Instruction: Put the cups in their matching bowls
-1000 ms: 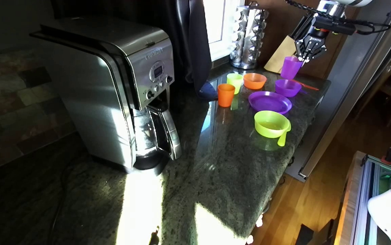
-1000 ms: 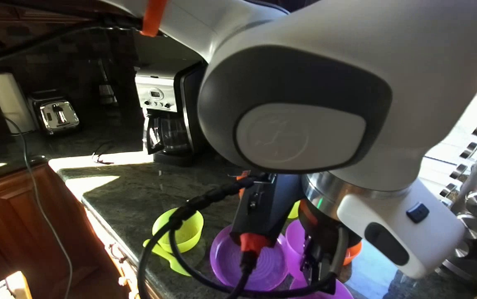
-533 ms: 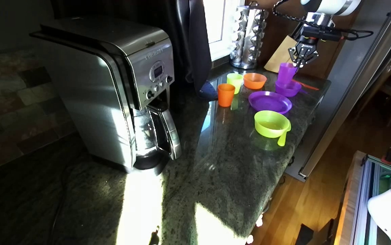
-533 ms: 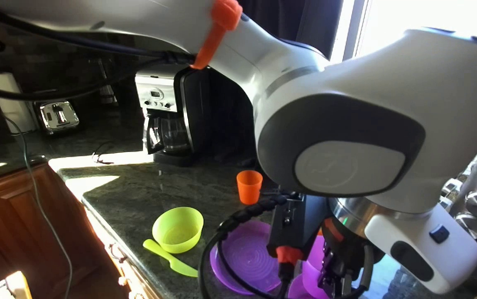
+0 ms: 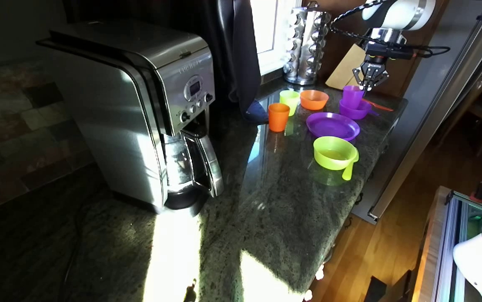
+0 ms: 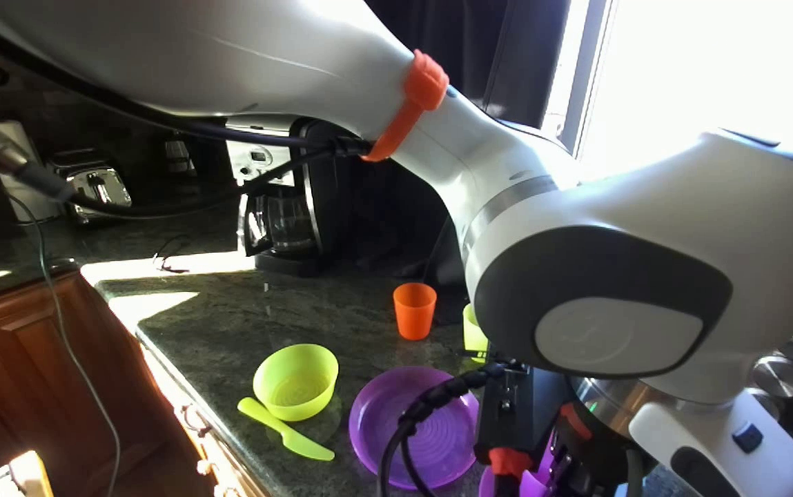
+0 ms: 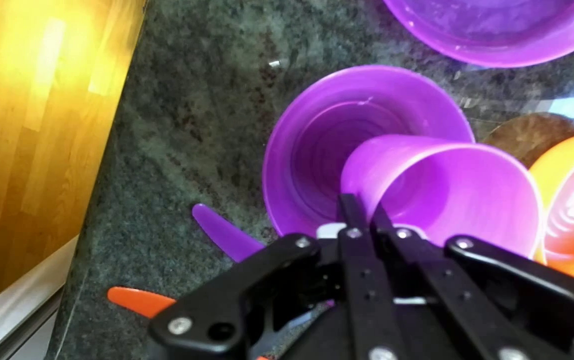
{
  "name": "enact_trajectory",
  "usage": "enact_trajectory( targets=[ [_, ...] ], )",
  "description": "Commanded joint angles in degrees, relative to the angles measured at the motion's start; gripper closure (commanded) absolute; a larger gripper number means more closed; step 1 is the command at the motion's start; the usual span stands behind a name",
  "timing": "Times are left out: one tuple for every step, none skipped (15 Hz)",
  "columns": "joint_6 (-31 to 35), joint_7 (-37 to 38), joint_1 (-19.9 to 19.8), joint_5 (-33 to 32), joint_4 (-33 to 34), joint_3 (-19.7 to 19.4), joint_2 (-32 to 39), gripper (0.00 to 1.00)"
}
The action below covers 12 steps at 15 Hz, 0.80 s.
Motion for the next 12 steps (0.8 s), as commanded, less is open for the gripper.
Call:
enact_trajectory(
  targets=[
    [-1.45,-1.84,-1.22,1.08,1.69,0.35,1.65,0.99],
    [-1.33,-2.12,-1.36,1.19,1.73,0.39,1.82,0.99],
    [-1.18,-2.38,-1.46,1.23,1.73,0.41,1.82,0.99],
    [-1.5,-2.77,-1.63,1.45,1.83,0.49,1.76,0.71],
    [-1.9,-2.89,-1.74,1.37,1.98,0.47,1.78,0.7],
    [-1.95,-2.9,-1.71,0.94,2.0,0.35,1.7,0.65],
    [-2.18,-3.26,-1.83,1.07,1.93,0.38,1.31,0.56],
    [-2.16,-3.34,-1.81,0.82,1.79,0.3,0.97,0.5],
    [-2.34,-3.62,-1.83,0.76,1.61,0.29,0.46,0.42],
    [-2.45,-3.87,-1.75,0.42,1.24,0.2,-0.37,0.34],
    [-2.55,-4.2,-1.7,0.17,0.94,0.13,-1.12,0.28],
    [-2.69,-4.37,-1.52,-0.28,0.19,-0.04,-2.55,0.19]
  ],
)
